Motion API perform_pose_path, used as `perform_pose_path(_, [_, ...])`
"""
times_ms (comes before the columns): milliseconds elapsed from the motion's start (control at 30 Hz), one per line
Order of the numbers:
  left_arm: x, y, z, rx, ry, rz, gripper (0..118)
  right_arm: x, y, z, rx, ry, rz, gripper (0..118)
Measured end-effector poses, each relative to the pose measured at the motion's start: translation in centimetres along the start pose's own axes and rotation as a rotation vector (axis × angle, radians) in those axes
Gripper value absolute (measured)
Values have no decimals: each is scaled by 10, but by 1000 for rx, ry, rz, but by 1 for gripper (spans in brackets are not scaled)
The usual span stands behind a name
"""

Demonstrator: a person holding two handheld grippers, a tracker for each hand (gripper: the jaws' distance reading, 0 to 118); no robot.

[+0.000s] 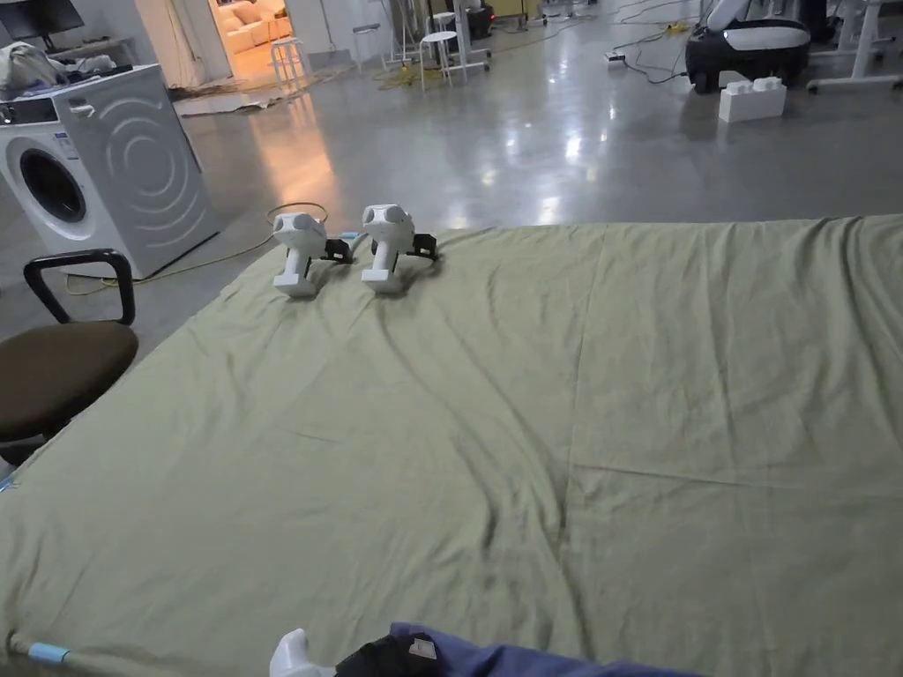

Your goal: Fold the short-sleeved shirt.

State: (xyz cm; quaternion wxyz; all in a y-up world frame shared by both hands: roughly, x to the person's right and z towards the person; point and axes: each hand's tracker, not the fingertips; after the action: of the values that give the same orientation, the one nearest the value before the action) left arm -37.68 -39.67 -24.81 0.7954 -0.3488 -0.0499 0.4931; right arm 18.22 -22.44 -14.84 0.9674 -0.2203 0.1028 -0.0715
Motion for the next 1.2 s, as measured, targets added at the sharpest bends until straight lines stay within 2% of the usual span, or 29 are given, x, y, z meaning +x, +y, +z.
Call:
perform_pose_path(100, [-19,1,-20,-16,21,24,28,0,-1,-1,-2,-2,-17,6])
perform_pose_path(167, [-24,6,-24,1,27,48,20,2,0,1,-4,-11,-22,6])
perform_pose_path(200, [1,-3,-17,40,8,71,19,4,-1,2,-5,-14,-28,6])
perform_pose_path(300, [10,13,-4,163,-29,113,17,13,-3,8,-11,-30,-56,6])
perform_pose_path(433, [37,39,16,265,-23,67,17,26,-7,14,-18,-57,-100,6])
perform_pose_path(467, [28,60,20,289,-16,58,17,29,-8,15,-18,-66,-111,6])
perform_pose_path(600, [79,63,37,277,61,-210,17,38,-12,16,-19,-78,-152,6])
perform_pose_path(667, [125,31,32,266,96,-398,17,40,-13,15,-18,-80,-164,6])
perform_pose_path(733, [154,-3,16,189,43,-513,17,40,-13,15,-13,-85,-178,6])
perform_pose_path(833, [180,-63,-27,48,-45,-598,17,39,-13,18,7,-65,-210,6])
perform_pose_path(1000, [196,-145,-96,-153,-33,-686,17,38,-15,31,17,-75,-191,6])
perform_pose_path(1100, [193,-171,-121,-264,-34,-687,17,44,-21,36,3,-93,-182,6])
perform_pose_path(1133, [195,-176,-125,-278,-32,-720,19,47,-24,36,-5,-97,-187,6])
perform_pose_path(1167, [194,-179,-131,-291,-14,-750,36,51,-28,35,-16,-96,-200,6])
perform_pose_path(1200, [193,-179,-135,-296,11,-754,71,55,-31,35,-22,-78,-215,6])
